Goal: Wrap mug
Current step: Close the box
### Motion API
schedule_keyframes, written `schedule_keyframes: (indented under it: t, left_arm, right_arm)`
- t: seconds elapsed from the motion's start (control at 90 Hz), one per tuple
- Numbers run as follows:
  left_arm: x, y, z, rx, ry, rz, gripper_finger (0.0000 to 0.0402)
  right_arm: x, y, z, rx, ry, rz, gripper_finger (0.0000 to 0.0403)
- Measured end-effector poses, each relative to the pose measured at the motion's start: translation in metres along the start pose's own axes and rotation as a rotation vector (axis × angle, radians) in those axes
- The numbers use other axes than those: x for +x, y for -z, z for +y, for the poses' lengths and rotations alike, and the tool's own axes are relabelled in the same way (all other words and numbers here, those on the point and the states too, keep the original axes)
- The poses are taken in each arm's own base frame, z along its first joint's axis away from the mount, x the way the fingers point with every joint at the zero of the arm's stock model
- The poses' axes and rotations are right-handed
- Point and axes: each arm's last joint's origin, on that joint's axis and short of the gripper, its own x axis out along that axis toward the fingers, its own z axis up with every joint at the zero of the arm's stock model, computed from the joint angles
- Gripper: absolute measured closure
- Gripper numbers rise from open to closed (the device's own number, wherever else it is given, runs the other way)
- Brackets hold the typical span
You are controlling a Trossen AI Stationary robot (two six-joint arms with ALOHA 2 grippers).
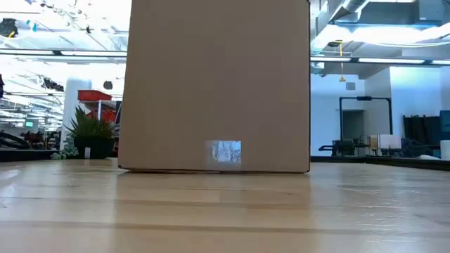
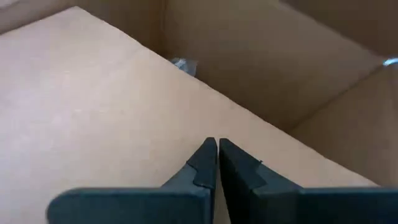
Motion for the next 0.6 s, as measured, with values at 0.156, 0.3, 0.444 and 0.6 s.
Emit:
schedule_keyframes:
  t: [0.156, 0.3, 0.444, 0.6]
  left_arm:
    - [-0.004, 0.000, -0.009, 0.010, 0.063, -0.032, 0.0402]
    - [-0.023, -0.015, -0.014, -0.008, 0.112, -0.079, 0.0402]
    - [-0.054, -0.043, -0.024, 0.025, 0.217, -0.173, 0.0402]
    - [-0.043, -0.063, -0.034, 0.173, 0.279, -0.242, 0.0402]
  right_arm:
    - [0.017, 0.002, -0.009, 0.008, 0.058, 0.050, 0.0322]
    - [0.018, 0.003, -0.013, 0.004, 0.064, 0.068, 0.0322]
    - [0.026, 0.002, -0.023, 0.035, 0.025, 0.097, 0.0322]
    - [0.050, 0.010, -0.038, 0.054, 0.018, 0.147, 0.0322]
